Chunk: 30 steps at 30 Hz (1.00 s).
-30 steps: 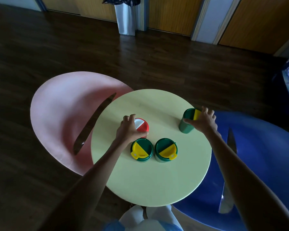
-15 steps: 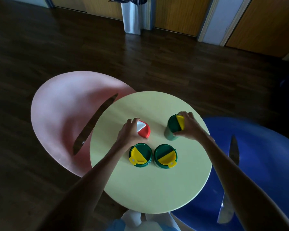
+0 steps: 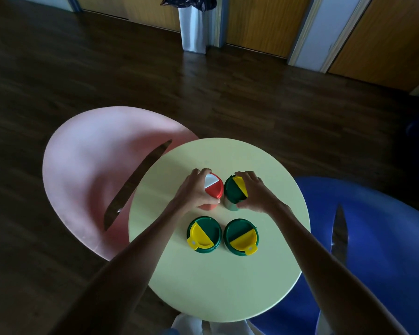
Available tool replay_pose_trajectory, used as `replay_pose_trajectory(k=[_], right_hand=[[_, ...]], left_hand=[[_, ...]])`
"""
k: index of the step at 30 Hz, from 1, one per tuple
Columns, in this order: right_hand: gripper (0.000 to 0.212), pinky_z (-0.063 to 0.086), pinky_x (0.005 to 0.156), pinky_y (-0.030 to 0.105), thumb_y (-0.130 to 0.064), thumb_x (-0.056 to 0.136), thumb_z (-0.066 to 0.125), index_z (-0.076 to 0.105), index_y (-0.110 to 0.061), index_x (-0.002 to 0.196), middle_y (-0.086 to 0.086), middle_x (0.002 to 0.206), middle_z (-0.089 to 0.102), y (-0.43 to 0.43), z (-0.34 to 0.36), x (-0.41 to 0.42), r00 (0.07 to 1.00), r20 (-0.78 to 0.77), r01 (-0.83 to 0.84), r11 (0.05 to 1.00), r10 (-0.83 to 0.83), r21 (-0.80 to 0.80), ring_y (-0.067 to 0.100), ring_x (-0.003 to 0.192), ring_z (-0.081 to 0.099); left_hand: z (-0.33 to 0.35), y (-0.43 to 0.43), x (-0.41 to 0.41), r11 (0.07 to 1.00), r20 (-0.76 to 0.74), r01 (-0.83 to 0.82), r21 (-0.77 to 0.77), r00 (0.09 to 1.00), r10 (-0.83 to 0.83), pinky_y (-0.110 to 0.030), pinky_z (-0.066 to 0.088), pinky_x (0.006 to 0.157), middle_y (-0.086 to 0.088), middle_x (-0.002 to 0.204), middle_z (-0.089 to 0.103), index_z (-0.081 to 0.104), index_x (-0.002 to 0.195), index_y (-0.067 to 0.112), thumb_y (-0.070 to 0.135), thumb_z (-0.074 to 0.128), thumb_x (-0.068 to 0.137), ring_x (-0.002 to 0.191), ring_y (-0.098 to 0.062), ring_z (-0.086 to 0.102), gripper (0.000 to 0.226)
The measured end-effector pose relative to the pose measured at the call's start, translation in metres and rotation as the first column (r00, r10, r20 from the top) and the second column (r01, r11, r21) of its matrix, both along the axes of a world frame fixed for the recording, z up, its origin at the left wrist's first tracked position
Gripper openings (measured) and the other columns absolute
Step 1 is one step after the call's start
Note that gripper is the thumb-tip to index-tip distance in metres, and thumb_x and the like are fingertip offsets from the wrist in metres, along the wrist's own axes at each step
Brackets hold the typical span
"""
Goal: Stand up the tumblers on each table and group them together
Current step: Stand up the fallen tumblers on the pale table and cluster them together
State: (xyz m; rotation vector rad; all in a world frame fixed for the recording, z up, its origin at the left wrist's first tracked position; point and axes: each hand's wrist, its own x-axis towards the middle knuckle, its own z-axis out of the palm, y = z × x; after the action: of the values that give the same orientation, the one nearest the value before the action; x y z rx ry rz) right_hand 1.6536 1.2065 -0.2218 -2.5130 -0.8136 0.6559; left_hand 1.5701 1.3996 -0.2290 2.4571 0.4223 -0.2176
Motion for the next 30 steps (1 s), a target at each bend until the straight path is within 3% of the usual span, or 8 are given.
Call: replay_pose_trajectory(k=[9,15,20,24,26,28,30], right_hand=[[0.096,0.043,0.096,0.034,-0.015,0.066,0.081,0.025,-0.026,0.143,0.004,0.148,0.027,-0.004,-0.002,0.01,0.993,-0.047,-0.108,0.994,0.107,-0.015,0.027,0.132,0.033],[0.096,0.043,0.095,0.035,-0.015,0.065,0.08,0.024,-0.027,0.143,0.003,0.147,0.026,0.001,-0.001,0.014,0.991,-0.068,-0.117,0.992,0.113,-0.046,0.027,0.132,0.033],[0.099,0.043,0.096,0.036,-0.015,0.064,0.081,0.023,-0.028,0.143,0.002,0.148,0.025,0.003,0.0,0.014,0.991,-0.082,-0.114,0.991,0.108,-0.066,0.027,0.133,0.031],[0.106,0.036,0.107,0.049,-0.02,0.065,0.08,0.014,-0.031,0.147,0.006,0.155,0.012,0.002,0.004,0.011,0.993,-0.065,-0.103,0.99,0.097,-0.096,0.033,0.141,0.016],[0.103,0.033,0.109,0.052,-0.022,0.068,0.078,0.014,-0.03,0.148,0.008,0.153,0.013,-0.004,0.009,0.004,0.999,-0.044,0.018,1.0,-0.018,0.008,0.033,0.14,0.017],[0.086,0.032,0.109,0.044,-0.022,0.075,0.073,0.024,-0.024,0.145,0.009,0.145,0.026,-0.013,0.012,-0.017,0.985,0.033,0.162,0.971,-0.17,0.176,0.028,0.134,0.025],[0.07,0.035,0.107,0.038,-0.025,0.08,0.072,0.036,-0.016,0.139,0.01,0.135,0.038,-0.026,0.01,-0.049,0.947,0.07,0.274,0.901,-0.314,0.335,0.024,0.127,0.034]], left_hand=[[-0.004,0.003,-0.001,0.999,-0.011,0.026,0.026,1.0,-0.026,-0.043,0.05,0.089,-0.005,0.131,0.045,0.032,0.137,0.028,0.051,0.082,0.059,0.118,-0.026,0.047,0.095],[-0.005,-0.002,-0.001,0.995,0.016,-0.1,0.02,0.995,0.1,-0.041,0.051,0.088,-0.008,0.127,0.049,0.037,0.135,0.025,0.053,0.082,0.056,0.117,-0.027,0.049,0.096],[-0.007,-0.001,0.001,0.996,0.01,-0.083,0.033,0.996,0.083,-0.041,0.05,0.088,-0.007,0.127,0.048,0.036,0.136,0.026,0.054,0.082,0.057,0.117,-0.028,0.049,0.096],[-0.009,0.004,0.001,0.998,-0.018,-0.011,0.058,1.0,0.012,-0.045,0.045,0.094,-0.008,0.134,0.044,0.026,0.143,0.03,0.063,0.075,0.06,0.122,-0.029,0.046,0.102],[-0.009,0.007,-0.005,0.999,0.02,-0.002,0.051,1.0,0.001,-0.045,0.043,0.095,-0.007,0.137,0.044,0.024,0.145,0.029,0.071,0.065,0.064,0.123,-0.026,0.045,0.1],[-0.007,0.008,-0.022,0.997,0.182,-0.065,-0.045,0.981,0.072,-0.041,0.046,0.093,-0.005,0.131,0.052,0.037,0.139,0.023,0.075,0.054,0.069,0.118,-0.02,0.05,0.089],[-0.007,0.002,-0.053,0.974,0.362,-0.11,-0.197,0.916,0.176,-0.034,0.047,0.093,-0.001,0.123,0.058,0.05,0.129,0.019,0.065,0.055,0.077,0.112,-0.011,0.052,0.07]])
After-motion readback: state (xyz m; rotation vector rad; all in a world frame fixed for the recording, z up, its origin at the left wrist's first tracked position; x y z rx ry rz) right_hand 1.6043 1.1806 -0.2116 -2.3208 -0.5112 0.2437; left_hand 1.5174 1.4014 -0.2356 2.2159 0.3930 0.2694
